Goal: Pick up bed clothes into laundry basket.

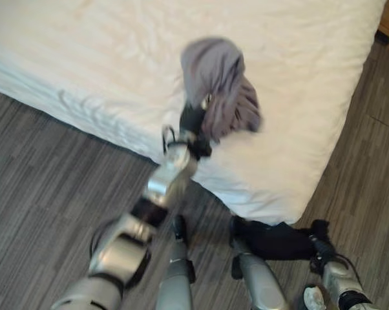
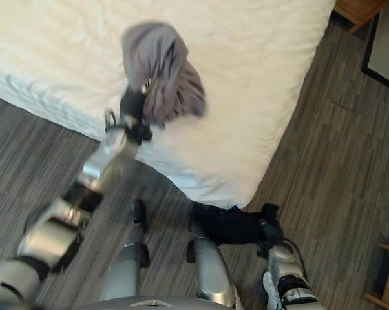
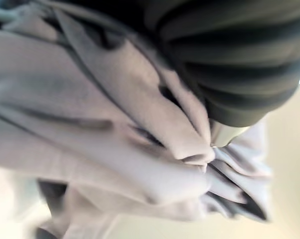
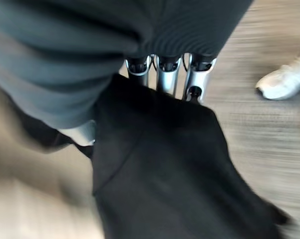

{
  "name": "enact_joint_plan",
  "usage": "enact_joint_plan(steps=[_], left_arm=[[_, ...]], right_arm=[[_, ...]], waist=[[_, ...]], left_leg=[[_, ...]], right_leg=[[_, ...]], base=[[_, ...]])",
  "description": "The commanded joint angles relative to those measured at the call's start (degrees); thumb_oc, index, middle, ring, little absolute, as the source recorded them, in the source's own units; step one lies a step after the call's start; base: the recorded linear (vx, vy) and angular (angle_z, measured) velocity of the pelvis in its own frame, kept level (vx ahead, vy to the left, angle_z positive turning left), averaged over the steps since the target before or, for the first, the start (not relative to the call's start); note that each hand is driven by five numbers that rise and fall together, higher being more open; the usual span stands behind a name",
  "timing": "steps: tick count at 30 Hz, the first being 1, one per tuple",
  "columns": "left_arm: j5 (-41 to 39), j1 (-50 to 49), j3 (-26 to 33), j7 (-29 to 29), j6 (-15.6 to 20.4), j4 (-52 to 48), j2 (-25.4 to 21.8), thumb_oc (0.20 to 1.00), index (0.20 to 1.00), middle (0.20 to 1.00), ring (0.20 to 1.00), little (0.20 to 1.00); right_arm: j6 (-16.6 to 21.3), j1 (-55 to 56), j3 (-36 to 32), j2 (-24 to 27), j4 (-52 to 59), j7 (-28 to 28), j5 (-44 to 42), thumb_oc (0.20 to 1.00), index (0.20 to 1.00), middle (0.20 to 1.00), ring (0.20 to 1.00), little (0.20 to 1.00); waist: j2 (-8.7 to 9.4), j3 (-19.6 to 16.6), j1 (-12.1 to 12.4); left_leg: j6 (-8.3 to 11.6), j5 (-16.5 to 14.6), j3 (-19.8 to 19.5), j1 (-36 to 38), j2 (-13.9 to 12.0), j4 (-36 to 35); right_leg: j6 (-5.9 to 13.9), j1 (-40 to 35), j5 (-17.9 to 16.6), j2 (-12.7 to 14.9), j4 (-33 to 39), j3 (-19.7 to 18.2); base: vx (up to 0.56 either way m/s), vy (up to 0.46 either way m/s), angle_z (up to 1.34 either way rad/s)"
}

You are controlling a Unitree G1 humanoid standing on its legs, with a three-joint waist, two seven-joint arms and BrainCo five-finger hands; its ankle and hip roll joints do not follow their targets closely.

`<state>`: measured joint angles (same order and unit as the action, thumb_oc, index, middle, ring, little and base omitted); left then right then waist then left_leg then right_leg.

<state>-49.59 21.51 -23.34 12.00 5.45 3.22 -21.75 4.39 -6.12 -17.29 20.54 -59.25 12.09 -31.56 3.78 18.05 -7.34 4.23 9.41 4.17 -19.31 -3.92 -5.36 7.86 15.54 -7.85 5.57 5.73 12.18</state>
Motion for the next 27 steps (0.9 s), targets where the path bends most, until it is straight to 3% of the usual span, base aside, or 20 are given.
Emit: enact_joint_plan(steps=[1,3,5,9,12,13,14,15,19,22,27], left_arm=[[-7.16,-2.74,8.35,-5.12,3.98,-4.14,-2.99,0.2,0.2,0.2,0.2,0.2],[-9.21,-13.82,12.55,-6.38,4.33,-9.16,-3.35,0.2,0.2,0.2,0.2,0.2],[-7.98,-21.4,16.55,-7.26,3.65,-10.65,-4.16,0.2,0.2,0.2,0.2,0.2],[-7.81,-33.1,23.77,-7.97,2.16,-11.57,-1.89,0.2,0.2,0.2,0.2,0.2],[-1.3,-36.57,27.02,-8.24,1.59,-14.82,-1.56,0.2,0.2,0.2,0.2,0.2],[0.59,-38.29,28.68,-8.59,2.05,-15.96,0.64,0.2,0.2,0.2,0.2,0.2],[0.64,-38.49,28.75,-8.58,2.04,-16.03,0.69,0.2,0.2,0.2,0.2,0.2],[2.61,-37.96,27.71,-8.92,2.12,-16.36,3.16,0.2,0.2,0.2,0.2,0.2],[4.47,-37.91,27.5,-8.71,1.86,-16.31,5.37,0.2,0.2,0.2,0.2,0.2],[8.13,-36.27,26.89,-8.75,2.4,-17.09,5.63,0.2,0.2,0.2,0.2,0.2],[9.16,-35.42,26.8,-8.31,3.09,-17.68,6.47,0.2,0.2,0.2,0.2,0.2]], right_arm=[[4.49,5.88,-5.87,6.81,-1.33,5.67,-8.6,0.2,0.2,0.2,0.2,0.2],[7.4,8.38,-11.19,6.99,3.08,6.93,-10.15,0.2,0.2,0.2,0.2,0.2],[8.18,11.67,-11.65,6.48,13.9,9.17,-3.75,0.2,0.2,0.2,0.2,0.2],[10.3,14.25,-11.37,0.35,38.43,8.2,0.58,0.2,0.2,0.2,0.2,0.2],[11.01,14.53,-7.71,-4.37,50.13,3.5,-0.98,0.2,0.2,0.2,0.2,0.2],[11.15,15.47,-4.51,-5.23,57.33,-0.75,-0.12,0.2,0.2,0.2,0.2,0.2],[10.98,15.72,-4.38,-5.36,57.71,-0.62,0.05,0.2,0.2,0.2,0.2,0.2],[10.43,15.8,0.72,-6.59,61.88,-3.3,0.09,0.2,0.2,0.2,0.2,0.2],[8.67,17.8,4.64,-8.73,68.1,-6.29,-1.53,0.2,0.2,0.2,0.2,0.2],[6.74,17.14,11.01,-7.35,69.97,-9.64,-0.37,0.2,0.2,0.2,0.2,0.2],[5.28,18.23,13.41,-6.68,72.03,-11.79,-0.84,0.2,0.2,0.2,0.2,0.2]], waist=[[-0.64,1.26,2.09],[-1.23,0.08,2.76],[-1.52,-1.12,3.1],[-1.36,-4.47,3.77],[-1.68,-6.79,4.53],[-1.99,-8.04,5.21],[-1.99,-8.03,5.1],[-2.19,-9.22,5.95],[-2.39,-10.11,6.27],[-2.67,-11.28,7.15],[-2.46,-12.73,7.8]], left_leg=[[-0.54,-4.55,-1.57,5.1,2.61,0.36],[-0.81,-5.12,-1.85,6.97,2.65,0.36],[-0.99,-5.46,-1.61,9.19,2.52,0.36],[-1.48,-6.41,0.03,13.83,1.71,0.36],[-1.91,-6.58,0.55,16.42,1.87,0.36],[-2.07,-6.8,0.42,17.67,1.96,0.36],[-2.07,-6.86,0.4,17.84,1.96,0.36],[-2.21,-7.08,0.31,19.18,2.14,0.36],[-2.28,-7.14,-0.01,20.19,2.47,0.36],[-2.32,-7.05,-0.54,20.85,2.88,0.36],[-2.52,-7.32,-1.22,21.58,2.99,0.36]], right_leg=[[0.74,-0.41,-0.97,0.81,-0.73,-2.67],[0.47,-2.28,-0.22,0.9,-0.73,-2.79],[0.17,-4.38,0.29,0.86,-0.81,-2.96],[-0.24,-8.15,1.25,0.06,-1.04,-3.51],[-0.45,-10.82,2.04,0.33,-1.38,-3.51],[-0.7,-11.98,2.69,0.41,-1.91,-3.35],[-0.69,-12.15,2.76,0.4,-1.93,-3.33],[-0.91,-13.87,3.33,0.56,-2.16,-2.95],[-1.03,-15.66,3.81,0.86,-2.05,-1.8],[-1.02,-16.91,3.91,1.32,-2.32,-0.86],[-1.1,-17.88,4.27,1.39,-2.49,-0.31]], base=[[0.1,0.064,0.04],[0.08,0.055,0.05],[0.04,0.051,0.02],[0.04,0.036,-0.05],[0.01,0.046,-0.13],[0.01,0.037,-0.01],[0.04,0.034,0.08],[0.02,0.012,0.12],[-0.01,0.005,0.09],[-0.01,0.01,0.05],[0.02,-0.005,0.1]])
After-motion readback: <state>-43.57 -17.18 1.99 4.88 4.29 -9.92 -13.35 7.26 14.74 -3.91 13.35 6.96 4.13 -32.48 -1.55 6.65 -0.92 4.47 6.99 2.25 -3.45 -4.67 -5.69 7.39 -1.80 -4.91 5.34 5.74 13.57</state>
